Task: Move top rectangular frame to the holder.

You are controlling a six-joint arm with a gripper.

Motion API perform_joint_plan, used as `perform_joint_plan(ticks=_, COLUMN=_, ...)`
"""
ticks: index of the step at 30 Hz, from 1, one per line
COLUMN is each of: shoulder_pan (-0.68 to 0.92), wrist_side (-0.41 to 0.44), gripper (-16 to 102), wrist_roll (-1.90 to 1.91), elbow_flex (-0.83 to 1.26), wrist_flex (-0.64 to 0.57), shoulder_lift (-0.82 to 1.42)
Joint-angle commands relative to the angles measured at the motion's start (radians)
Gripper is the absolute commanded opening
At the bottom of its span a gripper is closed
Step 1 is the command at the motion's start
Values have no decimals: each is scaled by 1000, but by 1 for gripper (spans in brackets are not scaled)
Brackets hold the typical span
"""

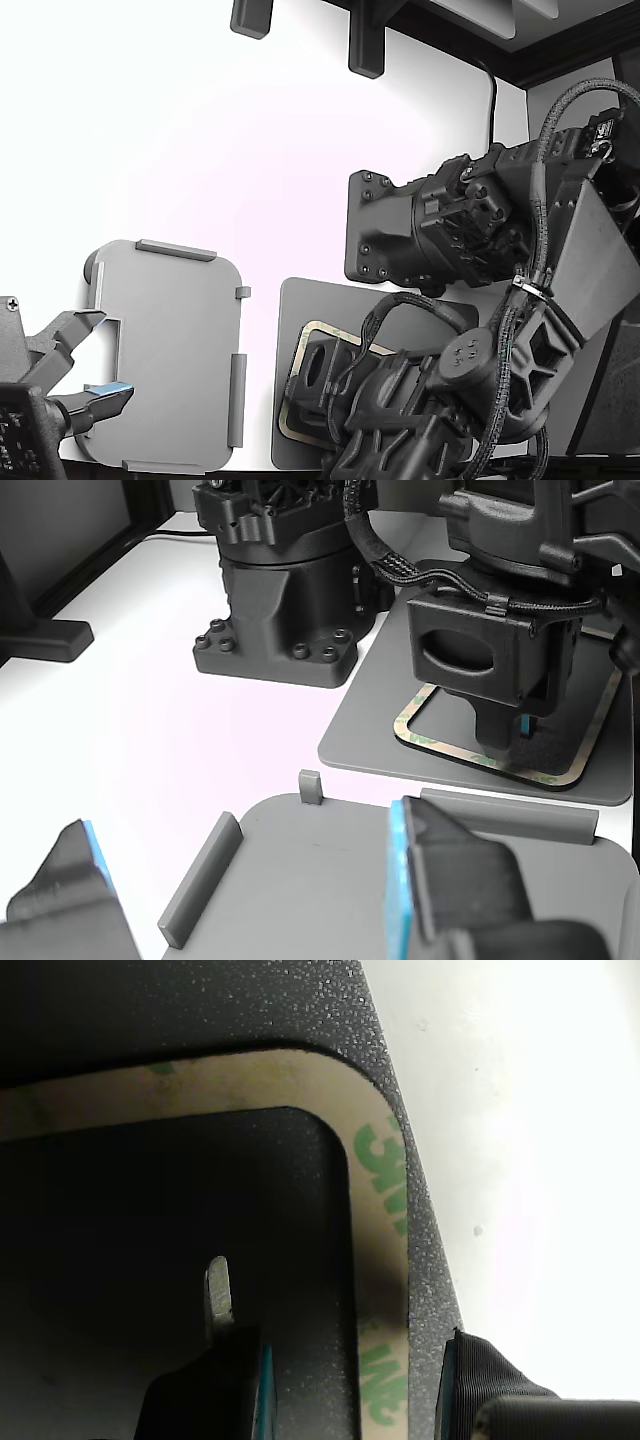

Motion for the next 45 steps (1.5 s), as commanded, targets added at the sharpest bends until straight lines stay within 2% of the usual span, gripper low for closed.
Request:
perform_joint_plan(ticks=1, shoulder_pan=-21, wrist_side=0, gripper=66, wrist_roll=-5, elbow_flex=-8, wrist_flex=-17, shoulder_lift=31)
perform_joint_plan(ticks=34, shoulder_pan=-41, wrist_side=9, gripper=47, wrist_roll=-26, elbow_flex=57, wrist_flex=-103, shoulder_lift=23)
perform_joint_plan(ticks=41, shoulder_pan=-41, wrist_side=17, gripper=32, wrist_roll=-25, elbow_flex=60, wrist_flex=-104, shoulder_lift=25)
perform_joint_plan(ticks=45, shoulder_pan=-43, wrist_side=23, gripper=17, wrist_roll=-29, elbow_flex=63, wrist_flex=-104, shoulder_lift=25)
